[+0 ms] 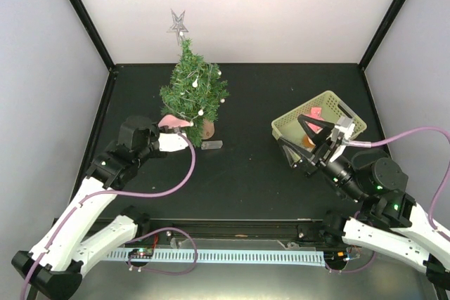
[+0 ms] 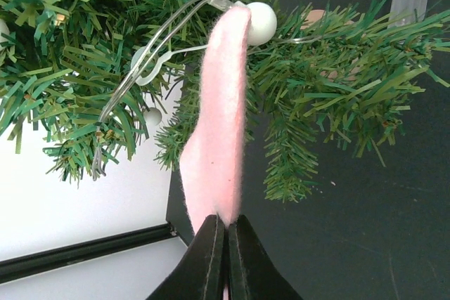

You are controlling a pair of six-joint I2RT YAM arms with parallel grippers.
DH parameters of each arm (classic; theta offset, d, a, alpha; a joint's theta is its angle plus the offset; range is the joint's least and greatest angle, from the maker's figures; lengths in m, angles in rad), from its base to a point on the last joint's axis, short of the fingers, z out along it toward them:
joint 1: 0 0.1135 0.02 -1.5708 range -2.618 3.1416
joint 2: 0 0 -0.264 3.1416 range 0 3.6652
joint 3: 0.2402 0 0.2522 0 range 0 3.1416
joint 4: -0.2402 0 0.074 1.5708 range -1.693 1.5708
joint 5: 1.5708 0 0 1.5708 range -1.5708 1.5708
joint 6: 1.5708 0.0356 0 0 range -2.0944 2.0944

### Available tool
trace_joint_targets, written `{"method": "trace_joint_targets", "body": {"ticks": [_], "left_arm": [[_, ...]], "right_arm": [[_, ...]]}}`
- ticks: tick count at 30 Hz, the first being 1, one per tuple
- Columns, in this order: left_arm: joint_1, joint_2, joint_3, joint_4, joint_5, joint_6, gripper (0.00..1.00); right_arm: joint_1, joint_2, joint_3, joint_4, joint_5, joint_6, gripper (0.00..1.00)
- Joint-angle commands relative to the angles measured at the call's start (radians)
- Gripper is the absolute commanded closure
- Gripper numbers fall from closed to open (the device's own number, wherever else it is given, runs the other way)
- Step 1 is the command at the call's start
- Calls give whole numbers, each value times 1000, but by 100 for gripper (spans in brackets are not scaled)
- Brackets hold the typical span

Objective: Decorate the small christmas tree
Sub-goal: Hang the decoration item on the Christmas tree.

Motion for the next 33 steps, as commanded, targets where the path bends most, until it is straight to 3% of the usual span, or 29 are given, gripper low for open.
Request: {"method": "trace_joint_targets", "body": {"ticks": [1,17,26,33], "left_arm": [[-9,-20,-5,-43,-20,22,98],[-11,-76,-47,-63,-40,11,98],[-28,-186,-56,68,-50,191,98],[-39,-154,-22,56,-74,271,98]], "right_arm": [[-4,-16,-10,-3,25,-18,0],[-4,-34,-20,-6,37,-26,0],[-5,-43,-27,0,38,-27,0],[-4,-48,-43,19,44,-31,0]]}}
